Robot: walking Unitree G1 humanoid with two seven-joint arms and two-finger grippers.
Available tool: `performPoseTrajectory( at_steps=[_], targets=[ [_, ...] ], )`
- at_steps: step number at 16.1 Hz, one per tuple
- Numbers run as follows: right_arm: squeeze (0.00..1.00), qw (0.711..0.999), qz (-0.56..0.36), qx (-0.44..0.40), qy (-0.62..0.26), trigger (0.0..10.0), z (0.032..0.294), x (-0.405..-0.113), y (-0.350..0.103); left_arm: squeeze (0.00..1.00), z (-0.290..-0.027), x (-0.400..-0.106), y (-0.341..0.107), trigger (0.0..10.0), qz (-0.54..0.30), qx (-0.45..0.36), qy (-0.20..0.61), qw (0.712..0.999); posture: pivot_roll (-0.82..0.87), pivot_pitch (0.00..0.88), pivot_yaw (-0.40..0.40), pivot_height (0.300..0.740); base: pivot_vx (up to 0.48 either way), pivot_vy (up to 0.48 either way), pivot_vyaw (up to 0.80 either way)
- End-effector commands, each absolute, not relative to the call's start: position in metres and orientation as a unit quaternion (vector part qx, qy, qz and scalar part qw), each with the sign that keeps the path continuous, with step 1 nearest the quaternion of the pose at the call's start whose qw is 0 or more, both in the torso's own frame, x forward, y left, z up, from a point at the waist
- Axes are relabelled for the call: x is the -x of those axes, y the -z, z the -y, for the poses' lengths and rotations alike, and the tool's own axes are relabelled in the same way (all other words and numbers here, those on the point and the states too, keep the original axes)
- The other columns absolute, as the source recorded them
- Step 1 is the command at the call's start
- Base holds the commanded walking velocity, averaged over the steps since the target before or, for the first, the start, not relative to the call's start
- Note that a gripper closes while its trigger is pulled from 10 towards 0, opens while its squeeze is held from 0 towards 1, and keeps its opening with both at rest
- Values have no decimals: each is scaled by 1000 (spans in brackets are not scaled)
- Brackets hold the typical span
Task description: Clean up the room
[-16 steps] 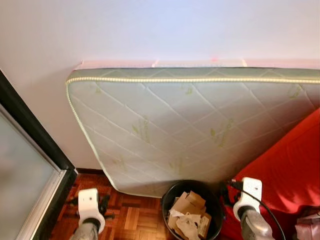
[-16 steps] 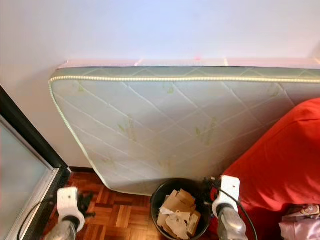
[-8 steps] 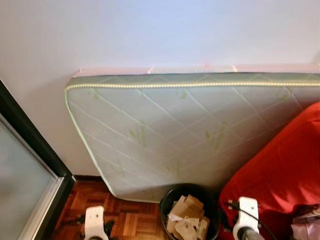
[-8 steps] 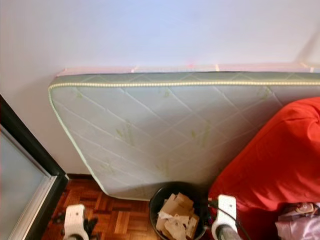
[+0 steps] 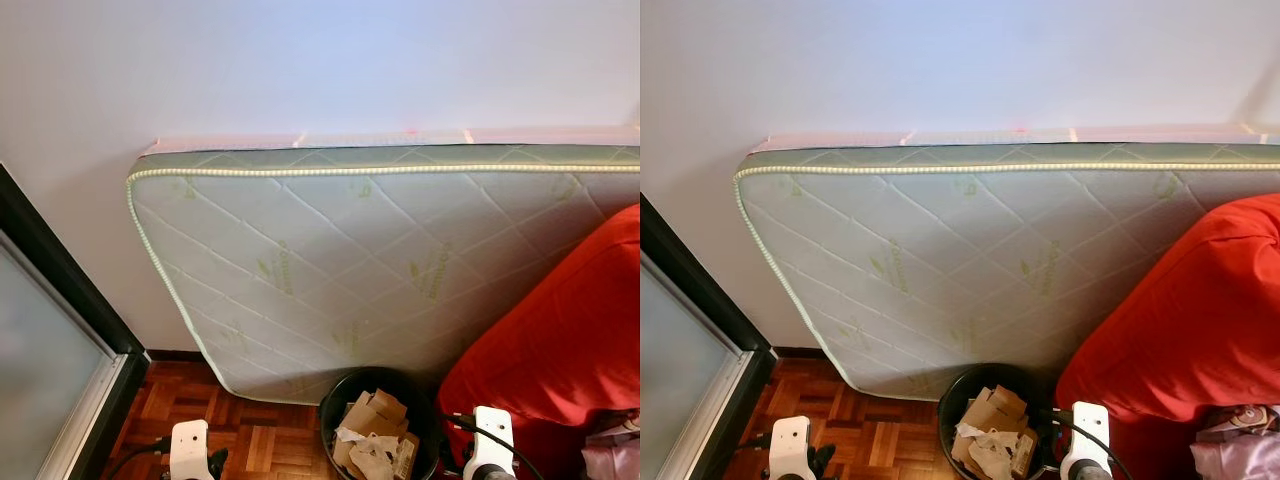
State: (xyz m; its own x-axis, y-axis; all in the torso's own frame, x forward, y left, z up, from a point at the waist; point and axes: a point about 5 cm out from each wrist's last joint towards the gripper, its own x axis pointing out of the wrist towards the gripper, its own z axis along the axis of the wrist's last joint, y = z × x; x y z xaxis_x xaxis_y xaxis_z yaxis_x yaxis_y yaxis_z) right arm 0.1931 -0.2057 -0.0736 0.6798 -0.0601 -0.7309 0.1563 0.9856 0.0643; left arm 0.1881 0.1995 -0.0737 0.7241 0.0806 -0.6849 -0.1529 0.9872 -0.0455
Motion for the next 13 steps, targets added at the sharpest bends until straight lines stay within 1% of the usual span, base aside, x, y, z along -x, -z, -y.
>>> performPoseTrajectory(
  at_steps=[1,3,5,13],
  targets=[
    [0,911,-404,-57,57,10000,209,-189,75,0,-202,-181,78,10000,-384,46,-68,920,15,0,18,740,0,0,0],
    [0,909,-410,-50,57,10000,216,-185,76,0,-203,-170,83,10000,-401,50,-74,912,20,0,10,740,0,0,0],
    [0,909,-410,-54,56,10000,217,-183,76,0,-203,-161,87,10000,-415,51,-74,906,22,0,11,740,0,0,0],
    [0,907,-415,-55,46,10000,212,-180,79,0,-198,-158,90,10000,-427,47,-66,901,20,0,25,740,0,0,0]
  ],
)
